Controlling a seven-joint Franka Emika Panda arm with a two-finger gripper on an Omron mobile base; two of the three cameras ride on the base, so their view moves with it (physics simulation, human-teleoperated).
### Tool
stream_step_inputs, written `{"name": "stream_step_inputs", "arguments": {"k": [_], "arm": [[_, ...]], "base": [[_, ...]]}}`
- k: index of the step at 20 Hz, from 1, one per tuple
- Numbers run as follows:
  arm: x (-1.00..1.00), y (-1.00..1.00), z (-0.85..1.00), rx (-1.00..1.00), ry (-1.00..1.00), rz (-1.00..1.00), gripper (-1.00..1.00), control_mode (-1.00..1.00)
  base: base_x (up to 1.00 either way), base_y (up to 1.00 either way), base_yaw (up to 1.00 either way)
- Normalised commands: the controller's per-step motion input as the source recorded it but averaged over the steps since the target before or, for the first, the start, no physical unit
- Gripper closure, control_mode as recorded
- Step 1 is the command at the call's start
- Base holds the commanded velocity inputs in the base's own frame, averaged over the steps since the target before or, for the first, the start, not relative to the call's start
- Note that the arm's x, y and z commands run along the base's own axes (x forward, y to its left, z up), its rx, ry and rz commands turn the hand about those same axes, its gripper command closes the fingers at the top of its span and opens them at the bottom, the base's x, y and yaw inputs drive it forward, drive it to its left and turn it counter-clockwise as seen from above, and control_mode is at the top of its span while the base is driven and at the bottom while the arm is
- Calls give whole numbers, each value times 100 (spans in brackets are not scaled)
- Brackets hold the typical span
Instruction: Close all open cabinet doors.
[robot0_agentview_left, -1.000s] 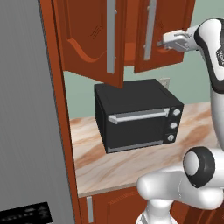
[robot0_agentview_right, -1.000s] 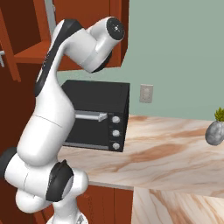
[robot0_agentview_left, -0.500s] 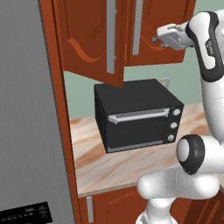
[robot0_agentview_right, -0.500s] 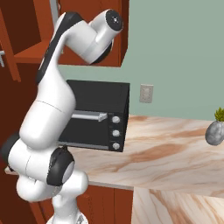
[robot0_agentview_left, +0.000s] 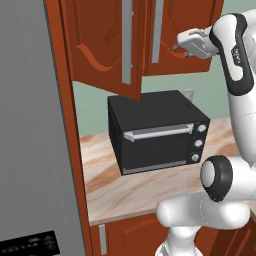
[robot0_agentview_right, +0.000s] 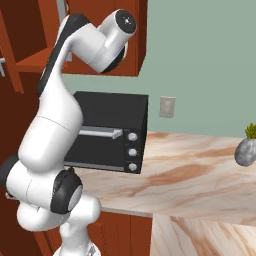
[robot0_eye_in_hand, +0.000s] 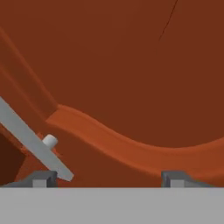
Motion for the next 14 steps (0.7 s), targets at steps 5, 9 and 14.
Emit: {"name": "stream_step_inputs", "arguments": {"k": [5,9,14], "arm": [[-64,41,-55,-15,-19,0,-100,-100],[-63,26,0,-14,-15,0,-100,-100],[-47,12,36,-16,-17,4,-100,-100]], "base": [[0,0,0],[0,0,0],[0,0,0]]}}
